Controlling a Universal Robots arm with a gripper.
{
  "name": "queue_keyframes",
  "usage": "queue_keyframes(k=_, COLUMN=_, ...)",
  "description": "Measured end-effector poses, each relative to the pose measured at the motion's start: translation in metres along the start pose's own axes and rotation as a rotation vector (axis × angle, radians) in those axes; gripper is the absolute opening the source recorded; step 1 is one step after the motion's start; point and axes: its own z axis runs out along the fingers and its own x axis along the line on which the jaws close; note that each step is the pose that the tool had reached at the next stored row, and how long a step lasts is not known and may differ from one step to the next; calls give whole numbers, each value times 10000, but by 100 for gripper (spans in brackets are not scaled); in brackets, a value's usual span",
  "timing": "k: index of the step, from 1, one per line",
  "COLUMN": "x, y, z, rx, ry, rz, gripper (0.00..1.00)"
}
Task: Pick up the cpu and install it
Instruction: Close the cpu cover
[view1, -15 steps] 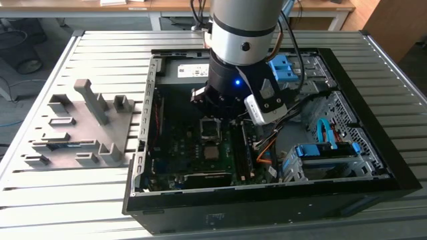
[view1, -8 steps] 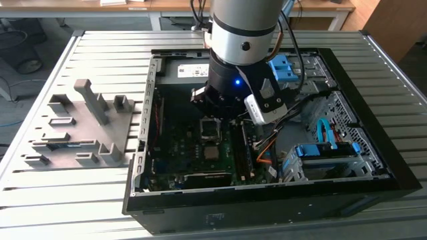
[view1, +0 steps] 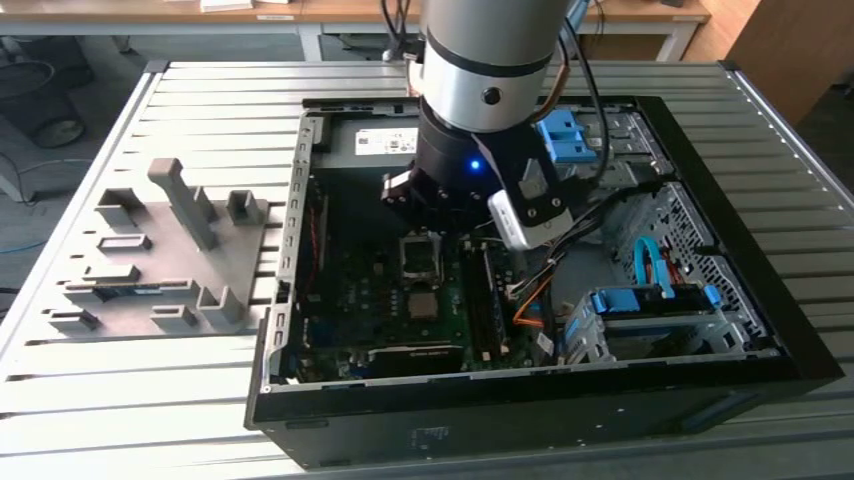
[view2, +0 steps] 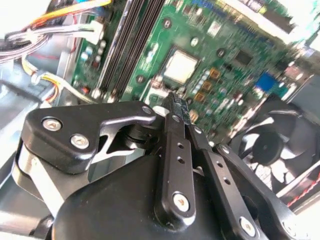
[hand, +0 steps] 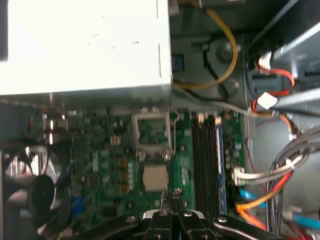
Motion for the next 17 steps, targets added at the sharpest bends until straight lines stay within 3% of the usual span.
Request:
queue_keyframes(k=4, x=-1, y=0, z=3, rx=-710, ry=49, rz=-59, gripper=10)
queue_keyframes(k=5, x=-2, y=0, z=6, rx=-793, ry=63, rz=-139, gripper=10)
queue_keyframes(k=9, x=-4, y=-1, z=33, rx=-944, ry=125, rz=-707, gripper=10)
queue_keyframes(k=17, x=-7, y=-5, z=108, rx=-869, ry=275, rz=-2154, gripper=10)
